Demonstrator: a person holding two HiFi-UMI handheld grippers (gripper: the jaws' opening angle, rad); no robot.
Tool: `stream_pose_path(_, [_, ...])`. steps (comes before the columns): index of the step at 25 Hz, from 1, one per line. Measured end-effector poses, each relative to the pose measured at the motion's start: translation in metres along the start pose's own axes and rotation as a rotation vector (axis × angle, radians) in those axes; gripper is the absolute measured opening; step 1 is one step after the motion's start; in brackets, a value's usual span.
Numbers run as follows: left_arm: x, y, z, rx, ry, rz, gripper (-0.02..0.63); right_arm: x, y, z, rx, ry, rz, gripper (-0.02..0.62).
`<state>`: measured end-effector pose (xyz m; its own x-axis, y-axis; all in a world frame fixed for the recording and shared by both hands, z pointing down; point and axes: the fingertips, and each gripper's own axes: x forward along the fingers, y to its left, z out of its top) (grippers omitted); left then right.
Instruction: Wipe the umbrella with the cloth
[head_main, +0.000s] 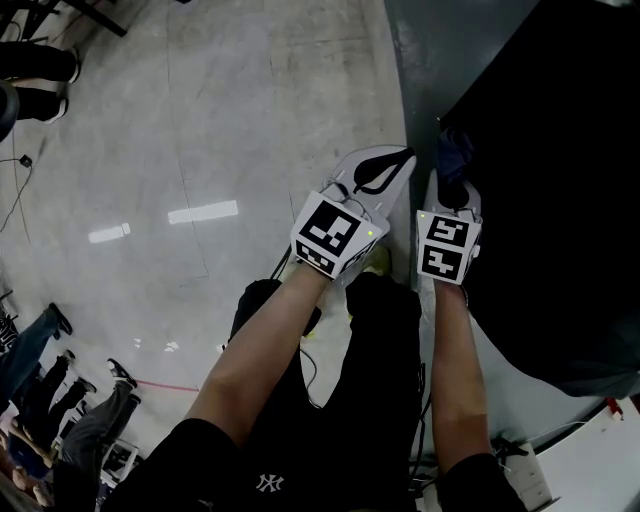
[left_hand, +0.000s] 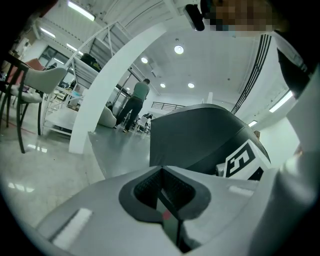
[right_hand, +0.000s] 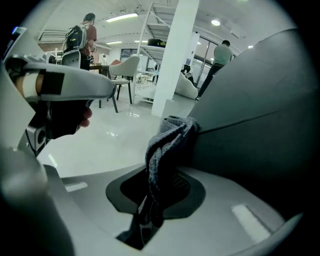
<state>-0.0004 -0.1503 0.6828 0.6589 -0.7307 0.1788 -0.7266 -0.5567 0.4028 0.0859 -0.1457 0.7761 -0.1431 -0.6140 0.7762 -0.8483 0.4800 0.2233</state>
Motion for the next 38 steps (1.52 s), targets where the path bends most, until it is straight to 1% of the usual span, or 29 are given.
stream_pose_path(5, [-0.002,0.003,-0.001,0.001,0.003,0.001,0.000,0.010,0.008,-0.006,-0.006,0.016,0.015,0.080])
stream_pose_path(11, [-0.014,-0.006,0.014,-0.013,0.012,0.008,0.000,-0.017,0.014,0.013,-0.005,-0.024,0.043,0.081])
stream_pose_path(16, [-0.030,-0.024,0.046,-0.011,0.023,-0.002,0.000,-0.057,0.014,0.041,0.016,-0.055,0.055,0.081])
stream_pose_path(21, [-0.057,-0.052,0.091,-0.010,0.038,0.003,0.000,-0.118,0.014,0.075,0.033,-0.083,0.074,0.081])
stream_pose_path(25, [-0.072,-0.086,0.141,0.005,0.034,-0.042,0.000,-0.185,-0.007,0.105,0.083,-0.118,0.025,0.081])
stream_pose_path(28, [-0.081,-0.119,0.175,0.008,0.037,-0.072,0.000,-0.238,-0.026,0.119,0.112,-0.134,-0.007,0.081])
stream_pose_path(33, [-0.083,-0.171,0.217,0.028,0.038,-0.147,0.000,-0.308,-0.065,0.127,0.173,-0.154,-0.089,0.081])
stream_pose_path(38, [-0.081,-0.223,0.250,0.065,0.038,-0.239,0.000,-0.364,-0.099,0.124,0.214,-0.172,-0.189,0.081])
